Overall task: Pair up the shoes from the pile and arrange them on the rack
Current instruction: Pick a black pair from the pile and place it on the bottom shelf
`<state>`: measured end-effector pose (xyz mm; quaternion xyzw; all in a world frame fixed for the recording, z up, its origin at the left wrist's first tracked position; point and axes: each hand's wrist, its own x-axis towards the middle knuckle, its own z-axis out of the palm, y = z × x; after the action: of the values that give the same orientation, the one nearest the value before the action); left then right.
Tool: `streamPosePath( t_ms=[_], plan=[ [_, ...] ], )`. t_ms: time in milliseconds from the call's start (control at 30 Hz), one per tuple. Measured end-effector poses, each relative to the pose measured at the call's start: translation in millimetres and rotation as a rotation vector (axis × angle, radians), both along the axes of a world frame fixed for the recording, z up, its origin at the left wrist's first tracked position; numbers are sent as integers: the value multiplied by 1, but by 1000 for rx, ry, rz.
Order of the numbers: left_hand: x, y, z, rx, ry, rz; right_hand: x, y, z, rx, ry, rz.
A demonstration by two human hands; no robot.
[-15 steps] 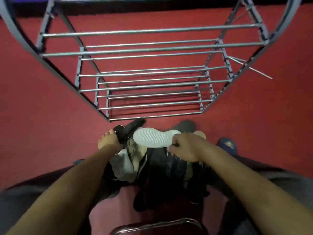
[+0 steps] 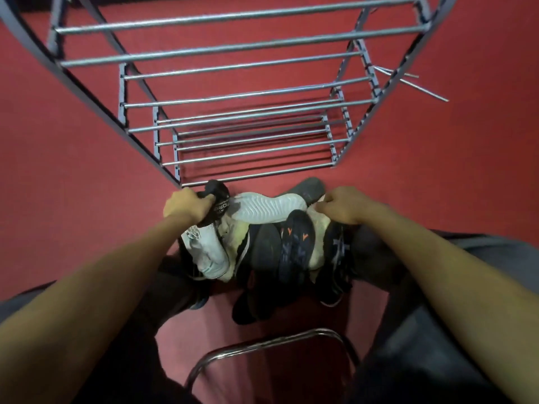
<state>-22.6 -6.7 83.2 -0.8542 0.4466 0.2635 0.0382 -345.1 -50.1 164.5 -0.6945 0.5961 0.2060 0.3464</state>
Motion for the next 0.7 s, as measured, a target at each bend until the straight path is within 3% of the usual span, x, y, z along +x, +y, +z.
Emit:
streamPosePath(
  t_ms=[167, 267, 367, 467, 600, 700],
  plan=[
    [-9, 24, 51, -102, 179, 231, -15, 34, -5, 30, 34, -9],
    [-19, 40, 77, -234, 546, 493, -8, 53, -4, 104, 0, -16],
    [-41, 59, 106, -149, 1005, 503, 3, 61, 3, 327, -366, -374],
    [-68, 67, 117, -61, 1249, 379, 13, 53, 16, 539, -856, -797],
    [-88, 67, 109, 13, 1345, 202, 16, 40, 34, 434, -1100, -915],
    [-94, 65, 98, 103, 1126, 16, 14, 32, 30, 283, -928, -959]
  ],
)
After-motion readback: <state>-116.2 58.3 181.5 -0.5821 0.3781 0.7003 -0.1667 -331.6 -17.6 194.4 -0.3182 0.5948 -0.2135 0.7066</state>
